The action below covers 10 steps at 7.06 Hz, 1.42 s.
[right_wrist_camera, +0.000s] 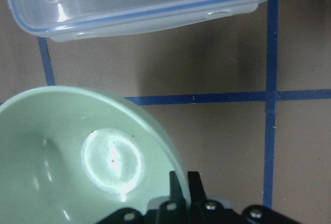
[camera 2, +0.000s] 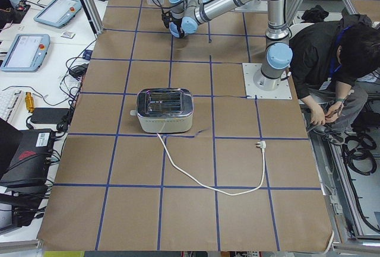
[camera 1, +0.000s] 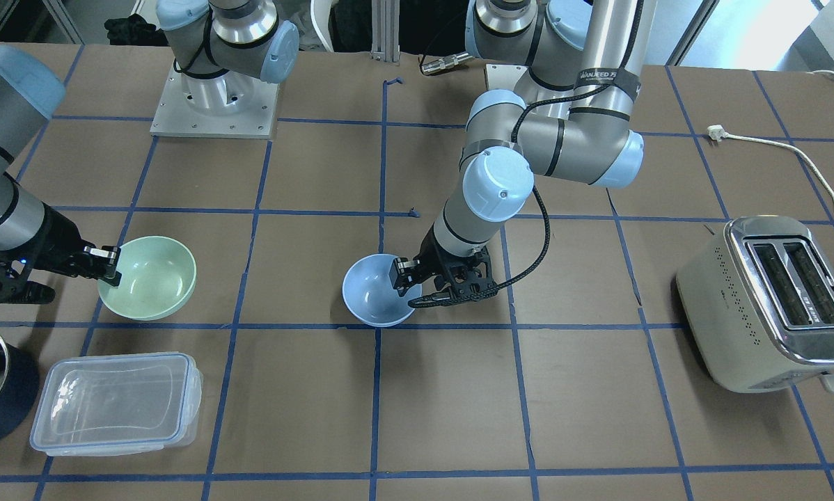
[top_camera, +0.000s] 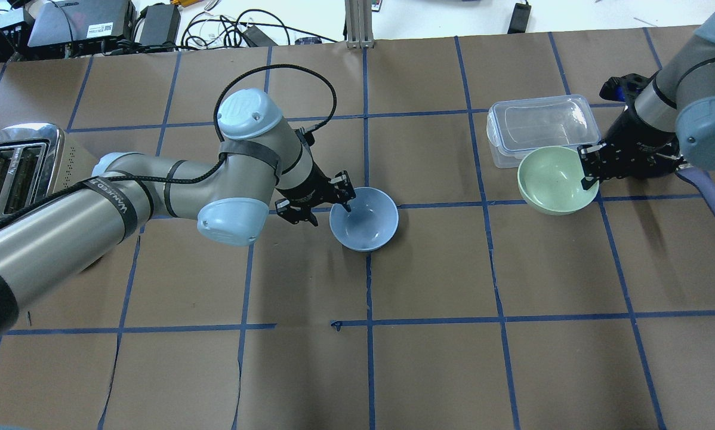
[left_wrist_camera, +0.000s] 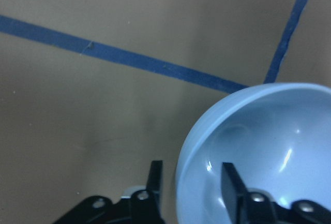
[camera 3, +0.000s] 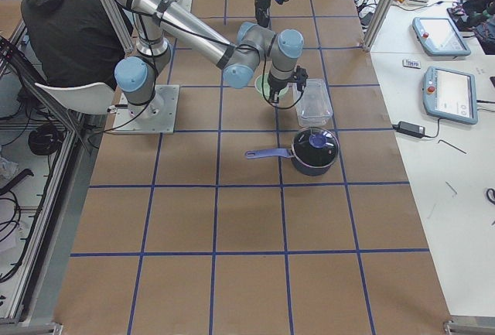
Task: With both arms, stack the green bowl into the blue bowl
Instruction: 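Release blue bowl, raise left gripper while right carries green bowl toward it, then lower the green bowl into the blue bowl with the right gripper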
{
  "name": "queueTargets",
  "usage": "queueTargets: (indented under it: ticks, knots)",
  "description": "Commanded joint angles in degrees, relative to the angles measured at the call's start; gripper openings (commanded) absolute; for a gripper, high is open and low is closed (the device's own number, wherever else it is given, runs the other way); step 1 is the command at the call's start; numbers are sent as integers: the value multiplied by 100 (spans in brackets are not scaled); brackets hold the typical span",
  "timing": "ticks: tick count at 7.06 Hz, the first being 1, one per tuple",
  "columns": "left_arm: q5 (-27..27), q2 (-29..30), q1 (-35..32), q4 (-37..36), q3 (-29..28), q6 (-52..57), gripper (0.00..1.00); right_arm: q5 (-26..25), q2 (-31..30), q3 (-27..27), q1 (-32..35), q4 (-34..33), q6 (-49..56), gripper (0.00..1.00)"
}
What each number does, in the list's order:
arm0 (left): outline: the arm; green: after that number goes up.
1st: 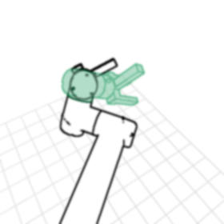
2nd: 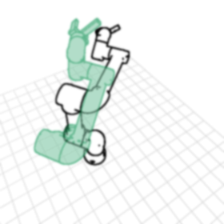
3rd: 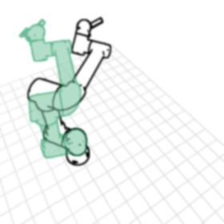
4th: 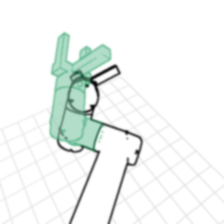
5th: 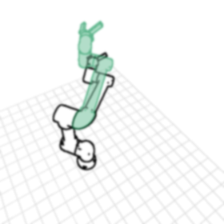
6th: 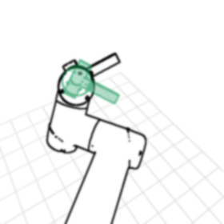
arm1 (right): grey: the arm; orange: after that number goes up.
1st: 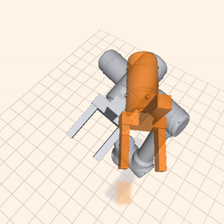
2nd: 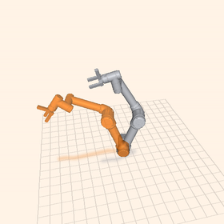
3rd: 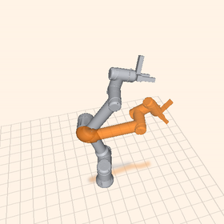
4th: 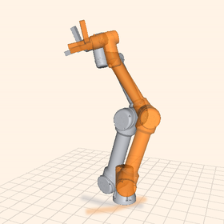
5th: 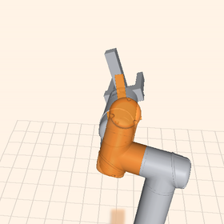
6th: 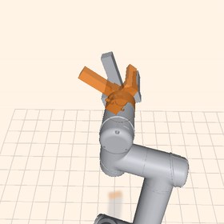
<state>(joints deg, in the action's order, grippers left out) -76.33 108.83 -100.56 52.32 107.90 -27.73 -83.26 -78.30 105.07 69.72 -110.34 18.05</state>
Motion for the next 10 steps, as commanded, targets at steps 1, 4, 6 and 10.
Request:
queueTargets:
  ticks: [1, 4, 6, 10]
  knots:
    - [-135, -396, 735, 738, -390, 1382, 100, 144, -45, -31, 565, -110, -300, 0]
    - [-1618, -836, 1249, 2847, -1821, 3551, 100, 311, 52, -31, 1962, -857, -2449, 0]
    - [-1719, -1424, 1249, 3633, -2271, 3617, 100, 337, 69, -22, 2561, -955, -3218, 0]
    - [-1235, -1611, 1161, 3662, -2238, 3300, 100, 592, 657, 13, 3389, -1420, -4046, 0]
